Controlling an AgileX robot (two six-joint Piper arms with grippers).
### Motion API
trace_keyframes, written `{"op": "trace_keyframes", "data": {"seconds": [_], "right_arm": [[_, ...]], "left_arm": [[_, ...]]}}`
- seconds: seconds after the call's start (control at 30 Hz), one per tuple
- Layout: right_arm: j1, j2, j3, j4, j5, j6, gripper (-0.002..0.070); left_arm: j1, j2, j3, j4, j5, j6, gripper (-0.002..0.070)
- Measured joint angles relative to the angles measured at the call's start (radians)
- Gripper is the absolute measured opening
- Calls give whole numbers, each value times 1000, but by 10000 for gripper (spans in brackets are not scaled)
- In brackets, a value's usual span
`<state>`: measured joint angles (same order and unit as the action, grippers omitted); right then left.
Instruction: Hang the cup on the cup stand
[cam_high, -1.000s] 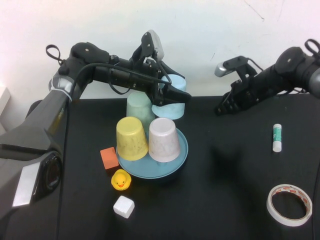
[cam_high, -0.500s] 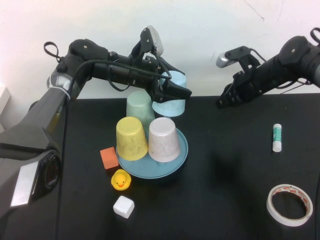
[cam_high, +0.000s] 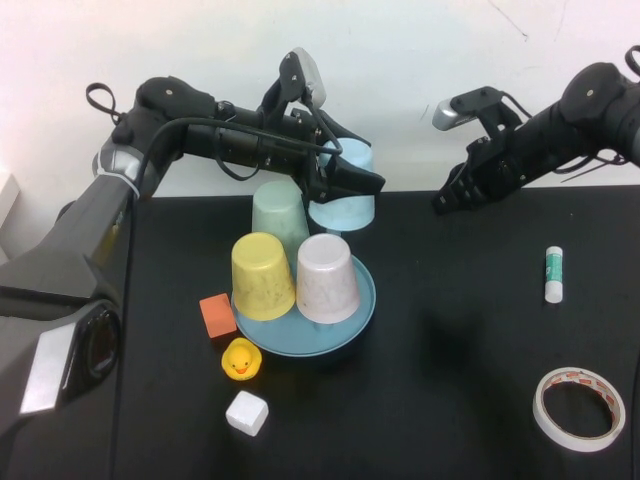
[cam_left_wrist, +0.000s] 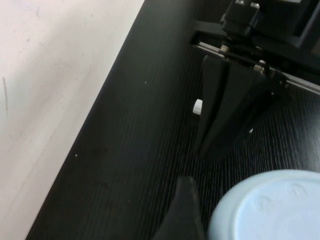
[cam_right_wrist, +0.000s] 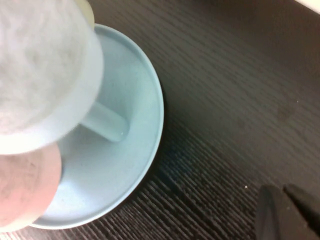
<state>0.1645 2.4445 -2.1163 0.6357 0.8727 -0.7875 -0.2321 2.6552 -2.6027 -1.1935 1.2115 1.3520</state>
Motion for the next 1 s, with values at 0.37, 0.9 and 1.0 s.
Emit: {"op": "trace_keyframes", "data": {"seconds": [0.37,0.9,1.0], "right_arm": [[0,0,0,-7,10,16,-1],[0,-282,0,-262,70,121,-1],[0,-356,0,-279,123,138,-1]], "left_arm": [[0,0,0,-7,0,-16,566],[34,-267,0,291,0,-75,15],[43,-395,0,458,-26,-230,4]]}}
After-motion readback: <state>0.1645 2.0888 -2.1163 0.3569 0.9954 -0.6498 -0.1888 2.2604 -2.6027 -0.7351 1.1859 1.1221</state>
